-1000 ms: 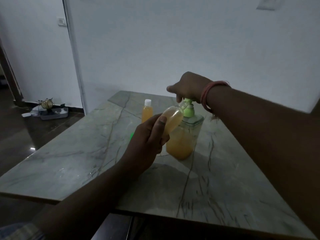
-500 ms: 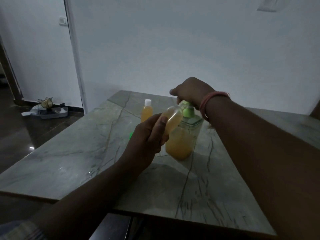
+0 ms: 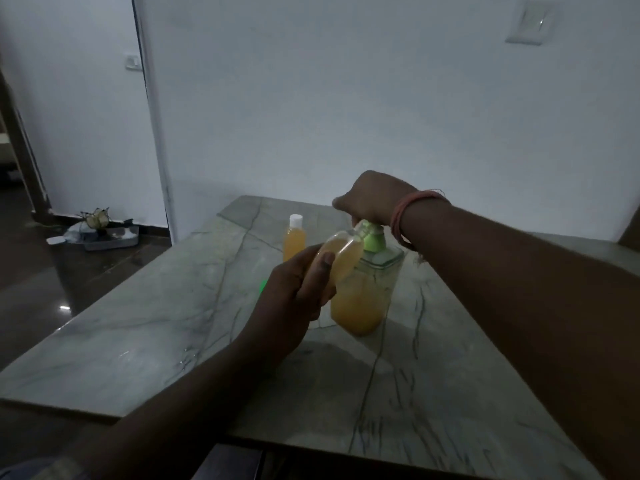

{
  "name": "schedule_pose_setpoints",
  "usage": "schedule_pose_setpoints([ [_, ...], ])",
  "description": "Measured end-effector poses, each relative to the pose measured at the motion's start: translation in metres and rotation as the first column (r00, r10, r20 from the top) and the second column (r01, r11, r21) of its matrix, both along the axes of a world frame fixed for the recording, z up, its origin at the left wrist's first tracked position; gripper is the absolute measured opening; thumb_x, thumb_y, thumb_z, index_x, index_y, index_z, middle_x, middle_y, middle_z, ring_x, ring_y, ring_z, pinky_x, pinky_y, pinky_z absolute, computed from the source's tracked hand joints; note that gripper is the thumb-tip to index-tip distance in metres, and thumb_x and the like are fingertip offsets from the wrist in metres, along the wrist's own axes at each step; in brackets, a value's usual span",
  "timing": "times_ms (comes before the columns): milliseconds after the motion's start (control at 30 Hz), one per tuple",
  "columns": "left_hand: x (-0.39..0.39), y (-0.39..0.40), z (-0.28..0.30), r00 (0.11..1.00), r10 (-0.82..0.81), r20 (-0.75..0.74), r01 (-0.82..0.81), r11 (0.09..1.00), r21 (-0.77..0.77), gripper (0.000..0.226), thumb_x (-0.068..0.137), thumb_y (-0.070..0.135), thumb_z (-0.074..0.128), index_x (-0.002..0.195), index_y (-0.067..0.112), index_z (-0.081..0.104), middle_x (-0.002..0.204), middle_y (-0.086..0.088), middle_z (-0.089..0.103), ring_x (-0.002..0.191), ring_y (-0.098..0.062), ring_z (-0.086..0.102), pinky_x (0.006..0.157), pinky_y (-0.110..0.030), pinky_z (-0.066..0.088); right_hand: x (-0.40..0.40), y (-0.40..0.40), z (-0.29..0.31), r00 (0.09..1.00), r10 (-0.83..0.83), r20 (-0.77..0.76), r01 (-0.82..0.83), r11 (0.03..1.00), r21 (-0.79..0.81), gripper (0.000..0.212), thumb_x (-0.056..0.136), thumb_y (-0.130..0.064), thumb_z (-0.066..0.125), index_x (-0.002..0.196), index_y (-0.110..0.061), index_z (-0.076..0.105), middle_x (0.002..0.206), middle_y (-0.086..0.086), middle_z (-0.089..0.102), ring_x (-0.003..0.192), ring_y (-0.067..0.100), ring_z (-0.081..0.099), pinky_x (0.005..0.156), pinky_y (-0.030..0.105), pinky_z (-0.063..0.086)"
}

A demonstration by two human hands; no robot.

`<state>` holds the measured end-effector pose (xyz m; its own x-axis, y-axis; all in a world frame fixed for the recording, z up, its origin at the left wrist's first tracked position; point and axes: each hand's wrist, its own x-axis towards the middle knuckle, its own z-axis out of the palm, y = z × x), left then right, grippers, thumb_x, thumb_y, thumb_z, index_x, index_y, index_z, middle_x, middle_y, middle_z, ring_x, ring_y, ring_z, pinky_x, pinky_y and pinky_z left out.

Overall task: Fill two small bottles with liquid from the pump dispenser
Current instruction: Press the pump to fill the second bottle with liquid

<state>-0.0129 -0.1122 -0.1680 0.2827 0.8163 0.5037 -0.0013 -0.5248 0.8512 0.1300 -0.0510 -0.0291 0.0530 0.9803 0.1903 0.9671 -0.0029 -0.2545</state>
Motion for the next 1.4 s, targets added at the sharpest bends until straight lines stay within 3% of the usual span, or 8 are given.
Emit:
schedule_pose_setpoints([
  [133, 0.000, -0.001, 0.000, 1.000, 0.006, 0.007, -0.006, 1.000, -0.004, 0.033, 0.101, 0.043, 0.044, 0.122, 0.024, 0.061, 0.065, 0.009, 0.057, 0.058, -0.009, 0.051, 0.050, -0.022, 0.039, 0.001, 0.000, -0.001, 0.999, 0.011, -0.048, -0.006, 0.995, 0.095, 0.034, 0.093, -0.037, 0.056, 0.077, -0.010, 0.069, 0.067, 0.001, 0.065, 0.058, 0.015, 0.056, 0.053, 0.026, 0.038],
  [267, 0.000, 0.001, -0.001, 1.000, 0.020, -0.003, -0.020, 1.000, 0.009, 0.040, 0.100, 0.046, 0.043, 0.125, 0.020, 0.060, 0.066, 0.013, 0.059, 0.059, -0.007, 0.054, 0.050, -0.022, 0.039, 0.002, -0.003, -0.006, 0.994, -0.015, -0.109, 0.023, 0.997, 0.070, 0.031, 0.090, -0.031, 0.055, 0.084, -0.007, 0.074, 0.079, 0.006, 0.069, 0.061, 0.020, 0.056, 0.053, 0.025, 0.038],
  [433, 0.001, -0.001, 0.001, 1.000, 0.007, 0.000, -0.007, 1.000, 0.005, 0.041, 0.099, 0.048, 0.043, 0.124, 0.019, 0.059, 0.063, 0.012, 0.057, 0.055, -0.005, 0.050, 0.049, -0.020, 0.038, -0.002, -0.004, 0.003, 0.999, 0.011, -0.048, -0.005, 0.993, 0.119, 0.032, 0.089, -0.033, 0.058, 0.066, -0.012, 0.066, 0.057, -0.004, 0.062, 0.051, 0.013, 0.054, 0.054, 0.026, 0.040],
  [800, 0.003, 0.001, 0.001, 1.000, 0.002, 0.008, -0.001, 0.999, -0.047, 0.034, 0.101, 0.038, 0.044, 0.127, 0.021, 0.057, 0.064, 0.019, 0.060, 0.056, -0.002, 0.055, 0.048, -0.020, 0.039, 0.003, -0.002, 0.000, 0.994, 0.004, -0.112, 0.010, 0.993, 0.118, 0.033, 0.090, -0.033, 0.061, 0.065, -0.013, 0.066, 0.054, -0.005, 0.059, 0.050, 0.012, 0.053, 0.049, 0.025, 0.035],
  [900, 0.002, 0.003, -0.001, 1.000, 0.012, 0.003, -0.012, 1.000, -0.026, 0.033, 0.102, 0.037, 0.044, 0.126, 0.019, 0.059, 0.065, 0.014, 0.059, 0.057, -0.004, 0.054, 0.048, -0.020, 0.040, 0.007, 0.000, -0.007, 0.975, -0.008, -0.223, 0.030, 0.995, 0.096, 0.031, 0.090, -0.033, 0.063, 0.066, -0.013, 0.066, 0.063, -0.005, 0.064, 0.054, 0.014, 0.054, 0.051, 0.026, 0.036],
  [1000, 0.002, 0.004, -0.001, 1.000, 0.025, -0.014, -0.025, 0.999, -0.031, 0.034, 0.102, 0.039, 0.044, 0.127, 0.020, 0.058, 0.065, 0.015, 0.060, 0.057, -0.004, 0.055, 0.049, -0.021, 0.041, 0.001, -0.001, -0.003, 0.996, -0.035, -0.078, 0.039, 0.997, 0.061, 0.029, 0.091, -0.035, 0.064, 0.076, -0.011, 0.070, 0.077, 0.001, 0.071, 0.058, 0.015, 0.055, 0.052, 0.025, 0.039],
  [1233, 0.001, 0.004, -0.002, 1.000, 0.002, 0.004, -0.002, 1.000, -0.024, 0.040, 0.097, 0.044, 0.045, 0.127, 0.021, 0.058, 0.065, 0.015, 0.060, 0.056, -0.004, 0.054, 0.048, -0.019, 0.040, 0.007, 0.003, -0.007, 0.982, -0.003, -0.188, 0.028, 0.992, 0.125, 0.031, 0.089, -0.033, 0.061, 0.070, -0.009, 0.069, 0.060, -0.003, 0.063, 0.055, 0.017, 0.056, 0.051, 0.026, 0.038],
  [1400, 0.004, 0.001, 0.002, 1.000, 0.005, 0.016, -0.004, 0.999, -0.054, 0.039, 0.096, 0.045, 0.046, 0.124, 0.020, 0.059, 0.065, 0.018, 0.061, 0.057, -0.004, 0.055, 0.048, -0.021, 0.039, 0.001, 0.002, -0.001, 0.999, -0.029, -0.027, 0.030, 0.998, 0.052, 0.029, 0.089, -0.037, 0.064, 0.071, -0.013, 0.066, 0.080, 0.004, 0.071, 0.064, 0.019, 0.058, 0.054, 0.026, 0.039],
])
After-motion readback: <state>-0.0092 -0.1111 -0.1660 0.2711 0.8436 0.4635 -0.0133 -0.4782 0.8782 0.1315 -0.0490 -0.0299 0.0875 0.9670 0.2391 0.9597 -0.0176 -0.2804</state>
